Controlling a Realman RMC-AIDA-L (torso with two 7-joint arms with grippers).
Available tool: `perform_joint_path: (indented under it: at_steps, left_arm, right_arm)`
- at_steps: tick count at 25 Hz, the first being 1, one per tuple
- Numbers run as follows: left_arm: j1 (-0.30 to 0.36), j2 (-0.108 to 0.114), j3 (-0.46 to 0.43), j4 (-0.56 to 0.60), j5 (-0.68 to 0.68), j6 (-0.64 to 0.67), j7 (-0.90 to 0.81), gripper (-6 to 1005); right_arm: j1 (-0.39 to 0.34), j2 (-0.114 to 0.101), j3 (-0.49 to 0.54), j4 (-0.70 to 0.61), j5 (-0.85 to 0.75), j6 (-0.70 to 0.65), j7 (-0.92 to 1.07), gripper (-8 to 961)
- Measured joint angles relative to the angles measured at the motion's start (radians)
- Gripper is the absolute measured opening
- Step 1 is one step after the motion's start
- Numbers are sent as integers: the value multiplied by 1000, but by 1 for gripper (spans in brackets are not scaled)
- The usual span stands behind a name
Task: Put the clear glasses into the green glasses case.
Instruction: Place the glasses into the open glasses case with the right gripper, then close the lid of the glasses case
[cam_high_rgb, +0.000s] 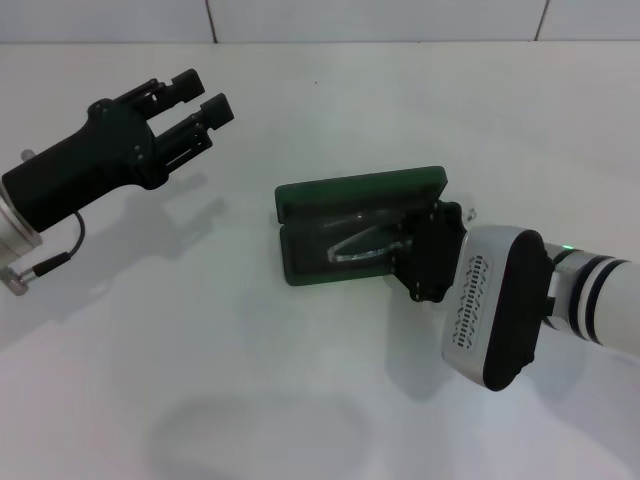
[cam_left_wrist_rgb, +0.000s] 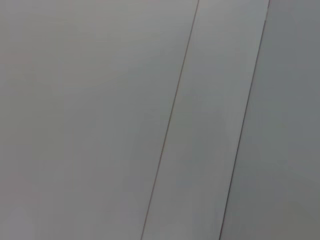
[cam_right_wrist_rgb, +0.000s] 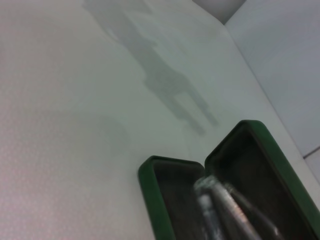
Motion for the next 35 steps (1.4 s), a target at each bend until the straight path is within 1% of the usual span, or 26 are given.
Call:
perform_joint_path:
  at_steps: [3, 10, 19, 28, 30, 32, 33, 35]
  left_arm:
    - [0, 0, 0, 0, 0, 0, 0, 556]
    - [0, -2, 0, 0, 0, 0, 4, 557]
    - [6, 0, 0, 4, 0, 0, 4, 559]
    - [12, 3, 0, 7, 1, 3, 5, 560]
    - [14, 3, 0, 7, 1, 3, 5, 560]
    - [16, 3, -1, 8, 1, 3, 3, 560]
    - [17, 4, -2, 8, 1, 3, 2, 561]
    - [21, 4, -6, 7, -2, 3, -1, 561]
  right_arm:
    - [2, 0, -8, 1, 0, 6, 0, 209]
    - [7, 2, -58, 8, 11, 75, 5, 222]
    - [12, 2, -97, 0, 14, 77, 7, 255]
    - [12, 1, -101, -5, 14, 77, 8, 288]
    - [9, 0, -101, -14, 14, 60, 8, 296]
    - [7, -2, -86, -34, 18, 3, 8, 303]
    - [6, -3, -77, -41, 21, -24, 8, 348]
    - [4, -5, -29, -61, 38, -139, 8, 438]
